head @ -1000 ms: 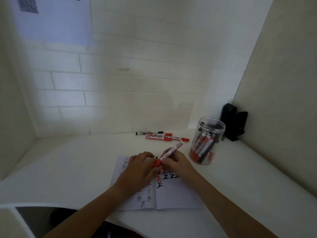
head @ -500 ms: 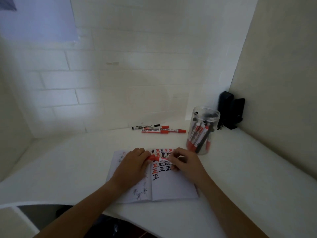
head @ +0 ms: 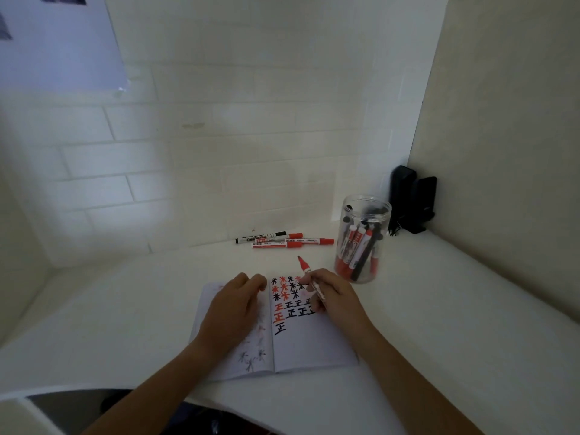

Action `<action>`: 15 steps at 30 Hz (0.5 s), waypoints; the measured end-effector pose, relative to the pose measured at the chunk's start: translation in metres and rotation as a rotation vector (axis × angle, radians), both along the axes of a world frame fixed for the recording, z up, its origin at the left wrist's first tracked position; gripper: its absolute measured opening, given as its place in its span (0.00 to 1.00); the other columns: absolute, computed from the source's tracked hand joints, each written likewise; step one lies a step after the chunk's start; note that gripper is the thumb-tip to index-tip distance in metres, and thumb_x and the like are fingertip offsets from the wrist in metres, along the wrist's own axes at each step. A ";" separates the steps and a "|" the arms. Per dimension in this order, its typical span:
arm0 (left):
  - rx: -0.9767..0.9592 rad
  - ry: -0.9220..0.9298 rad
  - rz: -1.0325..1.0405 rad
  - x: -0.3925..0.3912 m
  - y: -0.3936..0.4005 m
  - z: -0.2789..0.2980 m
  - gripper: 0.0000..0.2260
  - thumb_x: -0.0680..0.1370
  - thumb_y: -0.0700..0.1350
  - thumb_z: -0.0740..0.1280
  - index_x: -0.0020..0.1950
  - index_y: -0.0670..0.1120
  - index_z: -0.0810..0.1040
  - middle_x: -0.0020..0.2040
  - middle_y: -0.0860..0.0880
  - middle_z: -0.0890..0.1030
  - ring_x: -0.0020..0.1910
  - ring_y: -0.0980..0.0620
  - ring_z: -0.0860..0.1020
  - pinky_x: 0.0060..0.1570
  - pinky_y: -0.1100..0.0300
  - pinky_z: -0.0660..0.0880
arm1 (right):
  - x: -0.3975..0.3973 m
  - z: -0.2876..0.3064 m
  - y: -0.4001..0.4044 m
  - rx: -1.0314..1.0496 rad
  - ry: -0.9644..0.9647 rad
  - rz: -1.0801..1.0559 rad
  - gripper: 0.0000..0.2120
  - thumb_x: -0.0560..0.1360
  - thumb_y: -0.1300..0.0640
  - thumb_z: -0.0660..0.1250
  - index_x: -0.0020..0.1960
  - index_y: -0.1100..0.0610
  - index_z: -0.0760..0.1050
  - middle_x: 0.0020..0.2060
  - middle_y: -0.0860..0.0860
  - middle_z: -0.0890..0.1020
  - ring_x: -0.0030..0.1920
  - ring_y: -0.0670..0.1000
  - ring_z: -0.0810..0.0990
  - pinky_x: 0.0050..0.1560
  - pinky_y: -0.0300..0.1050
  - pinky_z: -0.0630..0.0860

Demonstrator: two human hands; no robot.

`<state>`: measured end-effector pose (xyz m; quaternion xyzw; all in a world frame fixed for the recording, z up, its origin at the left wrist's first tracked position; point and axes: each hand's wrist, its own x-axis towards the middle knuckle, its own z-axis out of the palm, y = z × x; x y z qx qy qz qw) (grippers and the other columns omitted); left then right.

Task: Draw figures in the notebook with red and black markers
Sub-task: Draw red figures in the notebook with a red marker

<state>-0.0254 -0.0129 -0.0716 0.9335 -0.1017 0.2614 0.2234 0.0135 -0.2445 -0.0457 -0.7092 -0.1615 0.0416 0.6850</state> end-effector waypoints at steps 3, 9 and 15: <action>0.012 -0.011 -0.049 0.003 0.003 -0.002 0.10 0.82 0.48 0.57 0.53 0.52 0.78 0.46 0.55 0.74 0.40 0.57 0.74 0.39 0.61 0.74 | -0.001 0.003 0.001 0.252 0.169 0.053 0.21 0.84 0.70 0.53 0.57 0.58 0.84 0.50 0.63 0.83 0.38 0.58 0.84 0.38 0.45 0.81; 0.043 -0.005 -0.094 0.010 0.006 -0.007 0.13 0.80 0.51 0.58 0.58 0.55 0.80 0.52 0.56 0.77 0.49 0.58 0.74 0.51 0.62 0.72 | -0.010 0.003 0.004 0.103 -0.019 0.023 0.04 0.82 0.62 0.67 0.56 0.60 0.75 0.41 0.59 0.83 0.37 0.55 0.82 0.37 0.41 0.77; 0.042 0.030 -0.147 0.013 0.008 -0.008 0.13 0.80 0.53 0.60 0.60 0.54 0.79 0.58 0.57 0.77 0.55 0.59 0.75 0.56 0.57 0.75 | -0.014 -0.006 0.013 0.012 -0.033 -0.060 0.12 0.86 0.53 0.59 0.50 0.58 0.77 0.36 0.63 0.78 0.33 0.53 0.74 0.32 0.42 0.69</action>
